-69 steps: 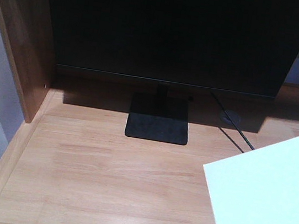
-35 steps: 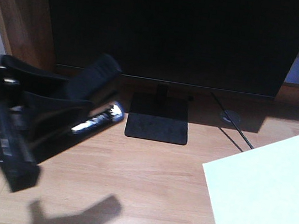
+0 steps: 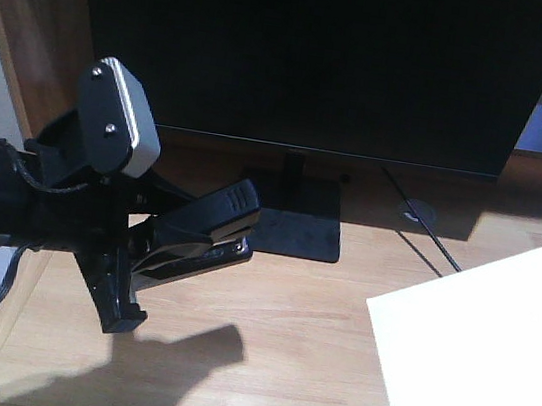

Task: Grab stapler and paper to desk for stapling
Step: 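Lower the black stapler with the left gripper onto the desk before the monitor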

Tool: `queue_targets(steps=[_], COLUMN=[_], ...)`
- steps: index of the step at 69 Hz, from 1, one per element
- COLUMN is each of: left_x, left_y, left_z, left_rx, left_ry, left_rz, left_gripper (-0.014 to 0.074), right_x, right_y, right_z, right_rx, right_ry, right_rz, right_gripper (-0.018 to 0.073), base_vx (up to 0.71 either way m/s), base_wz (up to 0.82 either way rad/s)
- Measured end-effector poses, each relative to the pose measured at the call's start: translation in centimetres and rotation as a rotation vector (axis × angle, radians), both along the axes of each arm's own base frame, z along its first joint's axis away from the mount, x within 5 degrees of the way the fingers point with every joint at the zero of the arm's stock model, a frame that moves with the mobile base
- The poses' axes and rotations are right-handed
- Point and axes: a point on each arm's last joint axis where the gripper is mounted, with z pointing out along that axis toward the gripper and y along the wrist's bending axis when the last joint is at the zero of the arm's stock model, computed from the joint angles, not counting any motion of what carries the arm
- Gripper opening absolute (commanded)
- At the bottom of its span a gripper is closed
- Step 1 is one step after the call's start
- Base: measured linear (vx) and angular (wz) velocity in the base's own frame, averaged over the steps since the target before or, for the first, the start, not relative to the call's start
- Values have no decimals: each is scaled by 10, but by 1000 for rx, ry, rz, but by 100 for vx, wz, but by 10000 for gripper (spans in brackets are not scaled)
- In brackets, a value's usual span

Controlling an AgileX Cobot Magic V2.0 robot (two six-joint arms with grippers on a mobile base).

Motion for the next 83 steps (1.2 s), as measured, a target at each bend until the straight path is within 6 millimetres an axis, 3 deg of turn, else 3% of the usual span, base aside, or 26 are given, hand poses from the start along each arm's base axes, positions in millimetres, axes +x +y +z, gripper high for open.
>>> queue_targets(steps=[36,56,83], left_x=[47,68,79], left_y=[18,8,3], left_z=[-73,-118,-165], left_rx=[209,163,148], left_ry=[-2,48,193], left_rz=[-338,-395,-383], left_gripper=[-6,-6,-6], right_x=[0,0,0], right_y=[0,0,0], right_z=[0,0,0], right_rx=[0,0,0], right_ry=[0,0,0], right_rz=[0,0,0], right_gripper=[-6,-6,-6], base_vx=[0,0,0], base_wz=[0,0,0])
